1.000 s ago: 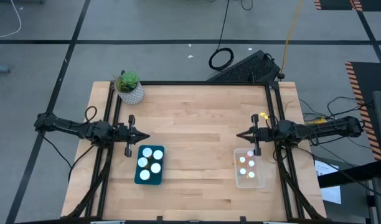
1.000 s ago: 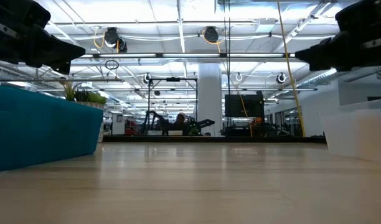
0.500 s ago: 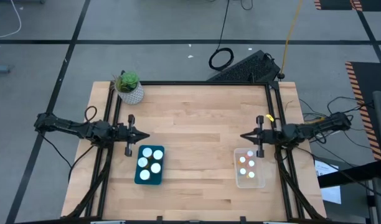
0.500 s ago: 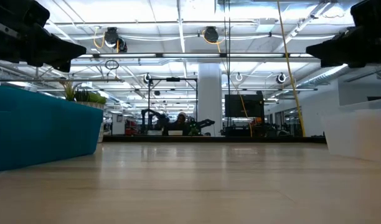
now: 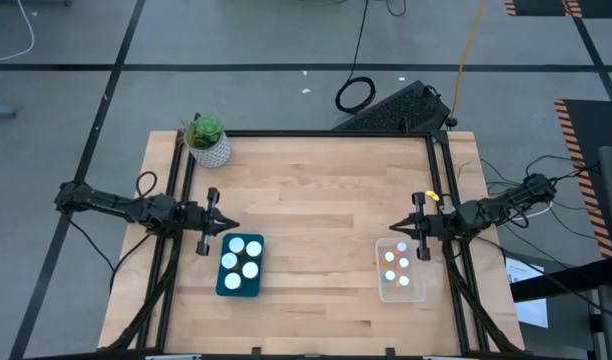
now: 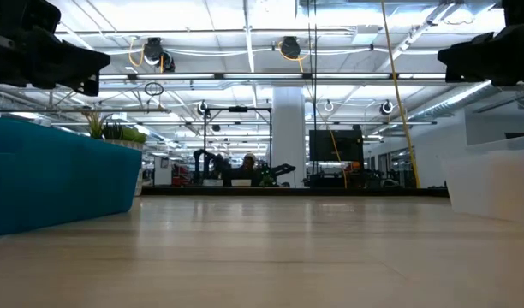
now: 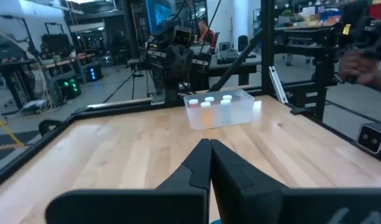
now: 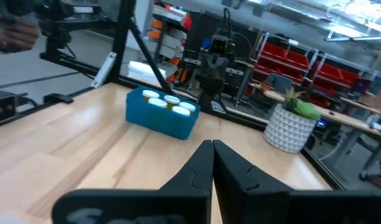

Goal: Pick and place medicine bottles into bin by pill shape (circle, oval)
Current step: Return to Home Position

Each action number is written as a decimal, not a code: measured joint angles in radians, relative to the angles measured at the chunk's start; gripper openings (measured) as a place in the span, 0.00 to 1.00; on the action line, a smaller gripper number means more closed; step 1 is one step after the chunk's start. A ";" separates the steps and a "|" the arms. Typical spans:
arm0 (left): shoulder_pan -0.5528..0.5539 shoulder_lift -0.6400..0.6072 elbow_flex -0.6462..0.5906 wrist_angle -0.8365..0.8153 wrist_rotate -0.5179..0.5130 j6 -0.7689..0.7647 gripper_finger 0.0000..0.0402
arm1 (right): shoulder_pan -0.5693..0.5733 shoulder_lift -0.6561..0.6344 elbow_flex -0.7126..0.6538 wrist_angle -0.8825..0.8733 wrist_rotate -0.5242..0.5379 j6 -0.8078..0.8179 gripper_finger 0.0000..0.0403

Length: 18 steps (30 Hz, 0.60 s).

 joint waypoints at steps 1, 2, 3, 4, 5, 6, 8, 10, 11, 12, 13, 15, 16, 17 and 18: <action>0.000 -0.002 0.000 0.000 0.003 0.010 0.03 | 0.000 -0.005 0.000 -0.004 -0.011 -0.001 0.00; 0.000 -0.003 0.000 0.000 0.003 0.018 0.03 | 0.000 -0.011 0.000 -0.013 -0.014 -0.002 0.00; 0.000 -0.005 0.000 0.000 0.004 0.025 0.03 | 0.000 -0.022 0.000 -0.025 -0.015 -0.001 0.00; 0.000 -0.009 0.000 -0.001 0.004 0.030 0.02 | 0.000 -0.033 0.000 -0.030 -0.024 -0.001 0.00; 0.000 -0.013 0.000 0.000 0.004 0.033 0.01 | -0.002 -0.049 0.000 -0.033 -0.041 -0.008 0.00; 0.000 -0.016 0.000 -0.001 0.004 0.032 0.01 | -0.005 -0.066 0.000 -0.034 -0.054 -0.018 0.00; 0.000 -0.021 0.000 -0.006 0.004 0.026 0.01 | -0.023 -0.083 0.000 -0.031 -0.067 -0.026 0.00; 0.000 -0.021 0.000 -0.004 0.004 0.025 0.02 | -0.049 -0.081 0.000 -0.036 -0.082 -0.023 0.00; 0.000 -0.021 0.000 -0.001 0.003 0.024 0.03 | -0.064 -0.081 0.000 -0.039 -0.105 -0.017 0.00; 0.000 -0.021 0.000 0.000 0.003 0.024 0.03 | -0.081 -0.081 0.000 -0.043 -0.134 -0.008 0.00; 0.000 -0.021 0.000 0.000 0.003 0.024 0.03 | -0.099 -0.080 0.000 -0.046 -0.162 0.000 0.00; 0.000 -0.021 0.000 -0.001 0.003 0.022 0.02 | -0.133 -0.081 0.000 -0.039 -0.214 0.015 0.00; 0.000 -0.021 0.000 -0.002 0.003 0.018 0.01 | -0.147 -0.081 0.000 -0.038 -0.232 0.019 0.00; 0.000 -0.021 0.000 -0.003 0.003 0.018 0.01 | -0.161 -0.081 0.000 -0.041 -0.245 0.024 0.00; 0.000 -0.021 0.000 -0.004 0.004 0.017 0.01 | -0.174 -0.081 0.000 -0.045 -0.249 0.027 0.00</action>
